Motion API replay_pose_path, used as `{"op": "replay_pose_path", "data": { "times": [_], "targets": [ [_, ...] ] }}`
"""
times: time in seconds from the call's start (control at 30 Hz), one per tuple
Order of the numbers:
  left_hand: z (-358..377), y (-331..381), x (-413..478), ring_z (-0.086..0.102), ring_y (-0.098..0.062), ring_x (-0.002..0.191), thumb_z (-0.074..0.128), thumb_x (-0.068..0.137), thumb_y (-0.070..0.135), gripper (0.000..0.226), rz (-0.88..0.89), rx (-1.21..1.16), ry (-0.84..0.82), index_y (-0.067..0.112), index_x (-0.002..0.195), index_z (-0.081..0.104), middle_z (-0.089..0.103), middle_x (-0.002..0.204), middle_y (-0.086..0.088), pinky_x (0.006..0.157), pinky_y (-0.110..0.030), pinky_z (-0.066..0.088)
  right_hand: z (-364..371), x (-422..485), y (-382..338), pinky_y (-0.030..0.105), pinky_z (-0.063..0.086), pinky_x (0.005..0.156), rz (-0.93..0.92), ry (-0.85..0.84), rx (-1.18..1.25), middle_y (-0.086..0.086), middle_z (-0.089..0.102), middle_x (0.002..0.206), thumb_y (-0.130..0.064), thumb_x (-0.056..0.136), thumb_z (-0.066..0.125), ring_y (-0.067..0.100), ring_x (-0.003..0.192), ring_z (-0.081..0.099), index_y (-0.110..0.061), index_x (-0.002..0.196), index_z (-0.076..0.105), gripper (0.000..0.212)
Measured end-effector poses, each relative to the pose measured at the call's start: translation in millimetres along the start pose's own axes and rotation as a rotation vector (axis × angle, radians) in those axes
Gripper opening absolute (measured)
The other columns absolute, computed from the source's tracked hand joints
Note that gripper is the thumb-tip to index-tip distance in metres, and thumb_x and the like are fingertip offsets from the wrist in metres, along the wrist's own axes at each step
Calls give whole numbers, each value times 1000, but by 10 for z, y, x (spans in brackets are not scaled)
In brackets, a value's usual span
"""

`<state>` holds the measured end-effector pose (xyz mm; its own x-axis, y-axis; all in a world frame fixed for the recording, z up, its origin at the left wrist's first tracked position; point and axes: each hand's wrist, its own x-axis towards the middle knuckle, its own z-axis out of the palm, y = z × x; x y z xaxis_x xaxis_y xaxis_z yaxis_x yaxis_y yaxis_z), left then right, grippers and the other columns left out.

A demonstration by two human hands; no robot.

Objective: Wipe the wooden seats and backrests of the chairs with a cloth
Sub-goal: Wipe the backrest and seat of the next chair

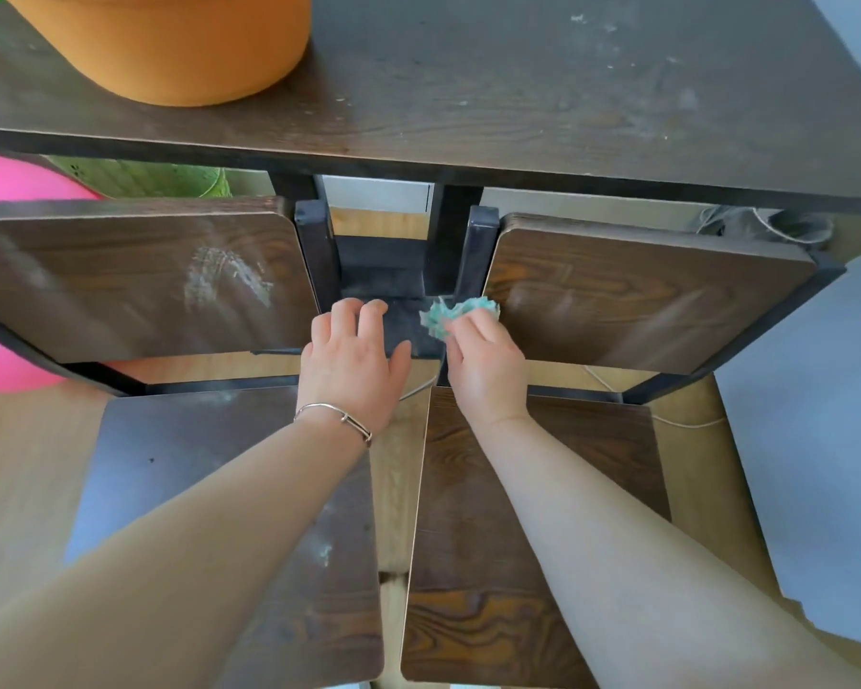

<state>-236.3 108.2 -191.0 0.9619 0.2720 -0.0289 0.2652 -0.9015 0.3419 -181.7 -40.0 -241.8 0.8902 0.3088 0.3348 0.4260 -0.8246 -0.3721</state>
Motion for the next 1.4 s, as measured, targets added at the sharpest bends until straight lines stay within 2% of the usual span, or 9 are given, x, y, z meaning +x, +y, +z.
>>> {"op": "replay_pose_path", "data": {
  "times": [0.23, 0.4, 0.53, 0.63, 0.77, 0.9, 1.07, 1.27, 1.4],
  "targets": [
    [91, 4, -71, 36, -30, 122, 43, 95, 45, 51, -34, -4, -48, 19, 139, 37, 38, 138, -6, 96, -43, 41, 207, -195, 225, 27, 49, 53, -135, -127, -124, 4, 63, 89, -5, 74, 79, 21, 78, 61, -9, 94, 70, 22],
    [58, 181, -37, 35, -29, 123, 42, 96, 46, 53, -16, 5, -36, 19, 141, 34, 37, 139, -6, 98, -42, 40, -303, 121, 281, 30, 48, 59, -149, 67, -84, 5, 59, 89, -10, 87, 65, 22, 80, 58, -10, 90, 67, 3],
    [32, 371, 24, 34, -28, 126, 40, 97, 47, 53, -7, 2, -19, 22, 142, 32, 35, 142, -5, 99, -42, 41, -843, 510, 281, 28, 53, 68, -158, 284, 15, 7, 64, 96, -18, 96, 56, 21, 88, 63, -8, 95, 68, 15],
    [43, 476, 58, 34, -28, 126, 40, 97, 47, 52, 1, 1, -7, 22, 142, 32, 36, 141, -5, 99, -42, 41, -982, 613, 297, 26, 54, 69, -179, 321, 22, 8, 65, 98, -19, 96, 57, 21, 90, 64, -8, 96, 68, 16],
    [111, 526, 71, 34, -27, 128, 40, 97, 47, 52, -9, 15, -20, 23, 142, 31, 35, 142, -5, 100, -43, 41, -769, 415, 478, 29, 53, 67, -238, 250, -23, 8, 64, 94, -18, 97, 54, 22, 87, 63, -7, 93, 67, 17],
    [253, 483, 31, 35, -29, 125, 41, 96, 47, 53, -18, 34, -46, 22, 142, 33, 37, 140, -6, 97, -43, 42, -322, -3, 750, 35, 53, 57, -287, 47, -117, 6, 61, 88, -8, 87, 66, 21, 80, 59, -8, 91, 66, 4],
    [395, 469, -89, 35, -30, 124, 40, 97, 45, 52, -35, 52, -89, 21, 142, 33, 36, 140, -6, 97, -42, 41, -106, -234, 916, 30, 52, 53, -279, -149, -213, 6, 63, 94, -6, 77, 77, 23, 83, 62, -9, 100, 69, 25],
    [387, 630, -156, 37, -29, 122, 38, 96, 47, 53, 1, 71, -91, 20, 141, 31, 37, 138, -6, 96, -43, 43, -576, 41, 850, 36, 55, 65, -133, 63, -53, 6, 62, 95, -15, 92, 60, 23, 85, 61, -9, 94, 68, 10],
    [343, 791, -141, 38, -28, 122, 39, 96, 48, 54, 24, 70, -61, 21, 142, 30, 38, 139, -5, 96, -42, 42, -1110, 369, 832, 24, 54, 74, -49, 300, 67, 10, 65, 104, -21, 95, 60, 20, 95, 64, -7, 101, 69, 18]
  ]
}}
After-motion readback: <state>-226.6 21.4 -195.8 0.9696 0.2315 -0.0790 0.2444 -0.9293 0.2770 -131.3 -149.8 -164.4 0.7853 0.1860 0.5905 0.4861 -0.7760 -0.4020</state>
